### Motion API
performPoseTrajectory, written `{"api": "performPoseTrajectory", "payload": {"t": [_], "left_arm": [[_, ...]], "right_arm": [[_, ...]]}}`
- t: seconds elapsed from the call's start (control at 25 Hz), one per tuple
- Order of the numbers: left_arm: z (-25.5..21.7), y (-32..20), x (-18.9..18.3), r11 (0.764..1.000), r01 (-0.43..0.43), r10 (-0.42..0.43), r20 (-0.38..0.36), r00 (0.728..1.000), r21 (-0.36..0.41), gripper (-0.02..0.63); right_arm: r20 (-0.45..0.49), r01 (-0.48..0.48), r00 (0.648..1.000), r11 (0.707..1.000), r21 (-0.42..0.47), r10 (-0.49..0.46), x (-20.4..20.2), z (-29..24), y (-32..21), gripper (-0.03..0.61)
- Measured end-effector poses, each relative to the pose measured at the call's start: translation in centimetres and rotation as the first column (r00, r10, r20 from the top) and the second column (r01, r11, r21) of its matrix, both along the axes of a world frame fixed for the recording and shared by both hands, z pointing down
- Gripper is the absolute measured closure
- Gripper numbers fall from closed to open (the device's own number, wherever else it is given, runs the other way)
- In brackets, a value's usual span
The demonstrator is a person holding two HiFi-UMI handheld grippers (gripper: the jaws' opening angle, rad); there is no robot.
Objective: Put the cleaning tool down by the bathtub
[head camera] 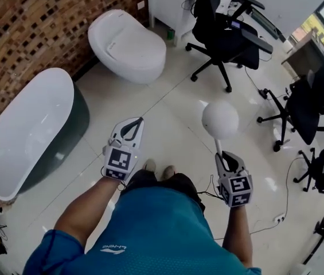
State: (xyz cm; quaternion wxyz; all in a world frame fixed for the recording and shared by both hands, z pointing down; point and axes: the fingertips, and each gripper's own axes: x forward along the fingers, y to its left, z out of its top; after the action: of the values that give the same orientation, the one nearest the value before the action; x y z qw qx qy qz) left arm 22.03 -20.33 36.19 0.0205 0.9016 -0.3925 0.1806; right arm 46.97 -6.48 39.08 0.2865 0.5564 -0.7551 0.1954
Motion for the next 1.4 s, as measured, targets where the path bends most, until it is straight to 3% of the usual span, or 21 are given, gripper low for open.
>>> {"api": "performPoseTrajectory", "payload": {"t": [0.12,0.24,0.44,0.64,0.84,1.04,1.4], "left_arm": [[-0.1,0.8,-2.1,0.994,0.105,-0.105,0.024,0.994,0.000,0.611],[-0.6,2.1,-5.2,0.974,0.224,-0.224,0.052,0.973,0.005,0.611],[-1.5,4.6,-10.7,0.928,0.370,-0.372,0.081,0.925,0.035,0.611],[-1.0,7.5,-16.9,0.874,0.486,-0.487,0.061,0.871,0.031,0.611],[-0.3,9.7,-24.8,0.840,0.542,-0.543,0.032,0.839,0.027,0.611],[-0.7,11.2,-36.0,0.798,0.601,-0.602,0.017,0.798,0.033,0.611],[-1.8,16.8,-53.4,0.667,0.743,-0.743,-0.028,0.669,0.055,0.611]], "right_arm": [[0.033,0.079,0.996,0.997,0.003,-0.079,-0.5,0.4,-1.2,0.483],[0.052,0.185,0.981,0.983,0.013,-0.186,-2.0,0.5,-2.7,0.483],[0.066,0.339,0.938,0.940,0.036,-0.340,-5.9,0.3,-4.8,0.482],[0.070,0.444,0.892,0.894,0.054,-0.447,-12.1,-1.0,-5.0,0.482],[0.035,0.520,0.852,0.852,0.064,-0.522,-20.5,-1.7,-5.8,0.482],[0.023,0.573,0.818,0.817,0.067,-0.575,-31.6,-2.4,-6.7,0.482],[-0.003,0.710,0.703,0.701,0.061,-0.711,-50.2,-2.4,-5.9,0.482]]}}
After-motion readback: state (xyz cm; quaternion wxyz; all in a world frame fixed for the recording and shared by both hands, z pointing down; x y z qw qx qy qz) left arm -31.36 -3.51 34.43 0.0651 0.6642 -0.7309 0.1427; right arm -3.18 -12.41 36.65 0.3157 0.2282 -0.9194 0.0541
